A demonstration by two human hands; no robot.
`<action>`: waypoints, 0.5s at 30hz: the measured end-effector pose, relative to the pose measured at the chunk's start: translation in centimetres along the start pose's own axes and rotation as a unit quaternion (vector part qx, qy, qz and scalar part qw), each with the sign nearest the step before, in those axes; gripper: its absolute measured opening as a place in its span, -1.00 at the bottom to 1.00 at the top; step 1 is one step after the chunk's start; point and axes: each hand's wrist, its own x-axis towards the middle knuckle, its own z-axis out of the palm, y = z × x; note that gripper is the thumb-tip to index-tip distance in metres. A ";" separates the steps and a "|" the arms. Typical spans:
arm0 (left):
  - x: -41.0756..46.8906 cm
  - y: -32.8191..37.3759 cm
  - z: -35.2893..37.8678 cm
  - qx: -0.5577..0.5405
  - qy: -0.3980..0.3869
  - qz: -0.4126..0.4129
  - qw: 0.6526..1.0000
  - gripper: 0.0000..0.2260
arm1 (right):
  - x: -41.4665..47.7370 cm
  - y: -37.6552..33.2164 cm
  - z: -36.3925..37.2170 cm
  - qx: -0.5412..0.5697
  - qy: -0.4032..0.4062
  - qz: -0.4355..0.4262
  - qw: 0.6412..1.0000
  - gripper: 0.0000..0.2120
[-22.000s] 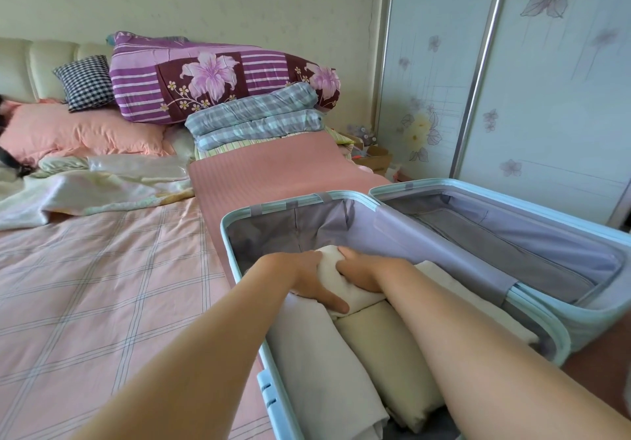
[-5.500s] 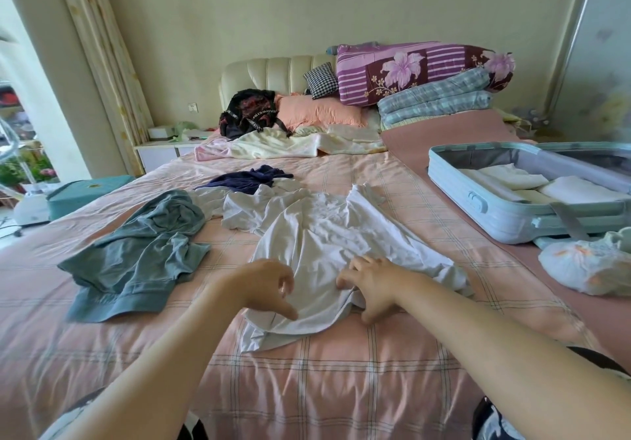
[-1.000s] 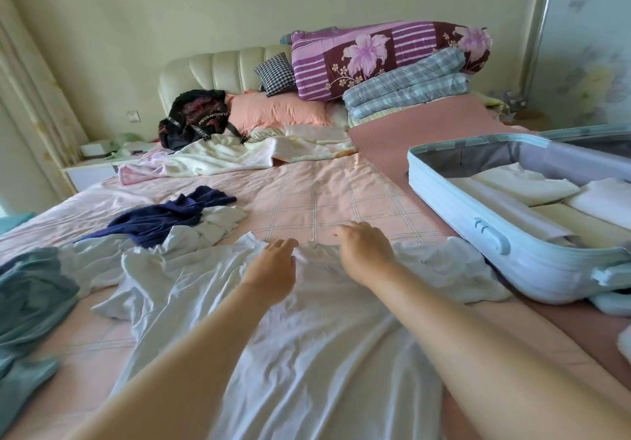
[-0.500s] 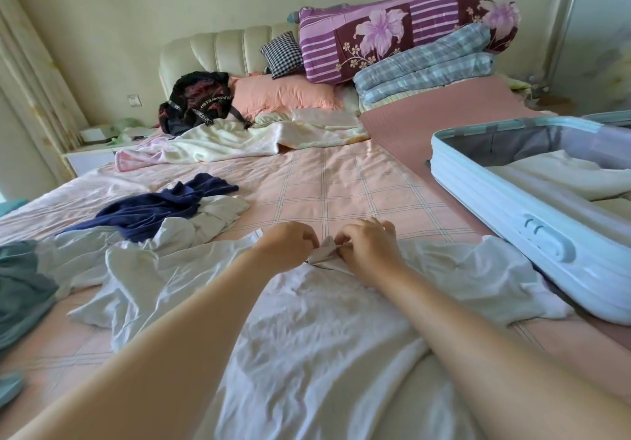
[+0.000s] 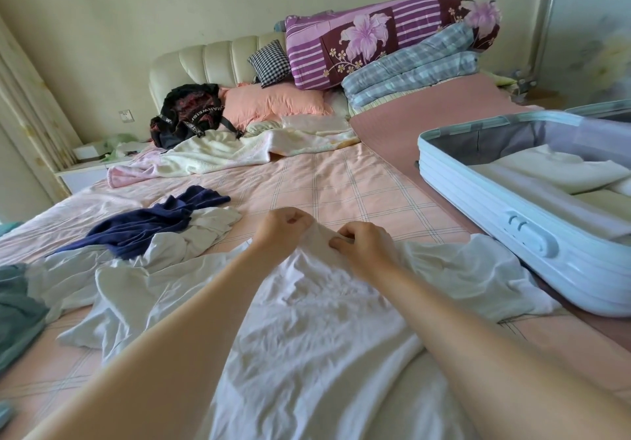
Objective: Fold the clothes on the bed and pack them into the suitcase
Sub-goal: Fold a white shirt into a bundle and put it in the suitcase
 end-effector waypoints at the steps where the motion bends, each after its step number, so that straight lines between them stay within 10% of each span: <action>1: 0.0 0.0 0.2 -0.030 0.013 -0.016 0.999 -0.92 | 0.0 -0.2 0.0 0.002 0.001 -0.004 1.000 -0.85; 5: -0.1 -0.1 1.1 -0.139 -0.028 -0.089 0.986 -0.76 | -0.6 -0.5 -0.1 -0.022 -0.005 -0.017 1.000 -0.87; 10: 0.2 0.6 1.0 -0.012 -0.059 0.006 0.998 -0.65 | -0.6 0.0 -0.1 -0.012 -0.002 -0.038 0.999 -0.89; 15: 1.1 0.0 1.1 0.120 -0.094 0.045 0.987 -0.96 | -0.3 0.7 -0.3 -0.016 0.030 -0.055 0.998 -0.83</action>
